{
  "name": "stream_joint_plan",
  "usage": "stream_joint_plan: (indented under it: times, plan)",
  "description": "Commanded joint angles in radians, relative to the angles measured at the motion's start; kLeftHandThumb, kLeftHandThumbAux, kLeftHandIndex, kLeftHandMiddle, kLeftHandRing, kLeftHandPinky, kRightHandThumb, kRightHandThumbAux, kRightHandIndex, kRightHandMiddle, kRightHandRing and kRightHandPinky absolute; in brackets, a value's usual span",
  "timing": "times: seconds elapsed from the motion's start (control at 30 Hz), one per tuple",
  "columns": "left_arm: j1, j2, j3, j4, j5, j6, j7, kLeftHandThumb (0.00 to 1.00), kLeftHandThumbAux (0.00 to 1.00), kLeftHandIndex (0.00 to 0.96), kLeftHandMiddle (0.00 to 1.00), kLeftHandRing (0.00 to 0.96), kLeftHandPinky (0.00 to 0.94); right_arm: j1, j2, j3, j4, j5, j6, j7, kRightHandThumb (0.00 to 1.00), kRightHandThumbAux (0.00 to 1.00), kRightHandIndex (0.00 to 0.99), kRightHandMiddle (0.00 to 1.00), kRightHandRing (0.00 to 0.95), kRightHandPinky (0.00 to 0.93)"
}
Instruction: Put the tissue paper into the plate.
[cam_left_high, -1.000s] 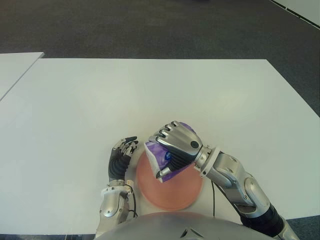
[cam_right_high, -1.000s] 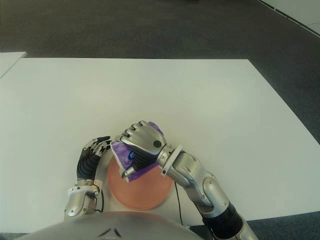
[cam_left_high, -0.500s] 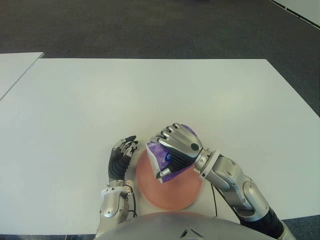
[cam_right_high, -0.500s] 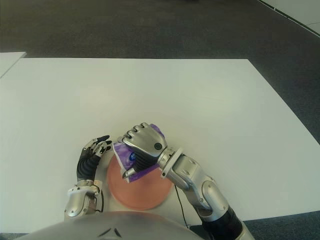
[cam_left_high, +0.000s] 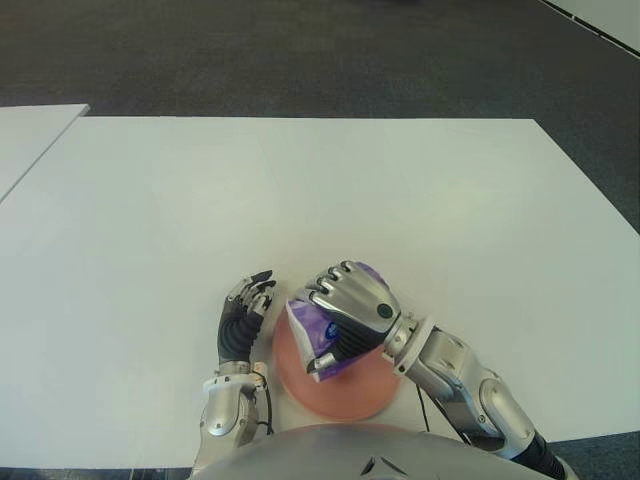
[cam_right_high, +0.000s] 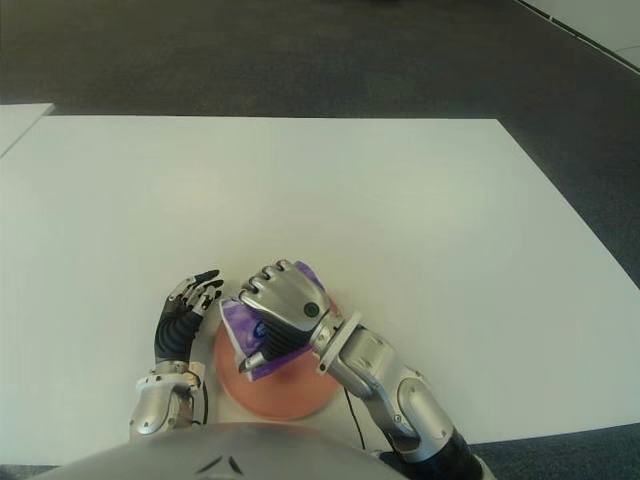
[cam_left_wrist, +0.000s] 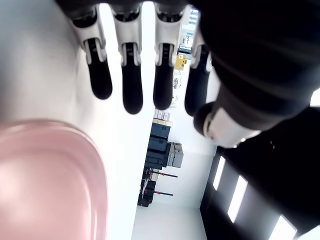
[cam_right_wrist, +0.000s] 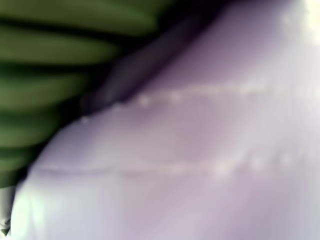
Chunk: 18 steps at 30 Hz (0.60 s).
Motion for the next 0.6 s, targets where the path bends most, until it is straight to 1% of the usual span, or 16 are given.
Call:
stream_joint_plan:
  times: [0.03, 0.13, 0.3, 0.43, 0.6]
  plan:
    - [-0.011, -0.015, 0.008, 0.033, 0.019, 0.009, 0.005, 0.327, 0.660, 0.190, 0.253, 0.276, 0.248, 0.004, -0.005, 0.004, 0.015, -0.007, -0.016, -0.008, 0.737, 0.708, 0.441, 0.849, 0.849, 0.848]
    - [-0.007, -0.020, 0.007, 0.037, 0.029, 0.002, 0.012, 0.292, 0.666, 0.180, 0.243, 0.261, 0.236, 0.000, -0.005, 0.005, 0.020, -0.006, -0.020, -0.007, 0.736, 0.708, 0.441, 0.850, 0.851, 0.859]
    - [-0.003, -0.024, 0.003, 0.041, 0.042, -0.004, 0.015, 0.271, 0.678, 0.186, 0.237, 0.251, 0.230, -0.002, -0.006, 0.006, 0.027, -0.004, -0.022, -0.012, 0.734, 0.708, 0.441, 0.855, 0.857, 0.866]
    - [0.000, -0.025, 0.001, 0.034, 0.034, -0.001, 0.006, 0.248, 0.685, 0.186, 0.228, 0.244, 0.230, 0.012, -0.011, 0.011, 0.044, -0.003, -0.029, -0.029, 0.730, 0.709, 0.441, 0.868, 0.868, 0.875]
    - [-0.003, -0.023, 0.002, 0.035, 0.042, 0.008, 0.012, 0.220, 0.688, 0.163, 0.218, 0.240, 0.239, 0.020, -0.003, 0.017, 0.055, -0.002, -0.024, -0.035, 0.726, 0.710, 0.440, 0.883, 0.879, 0.883]
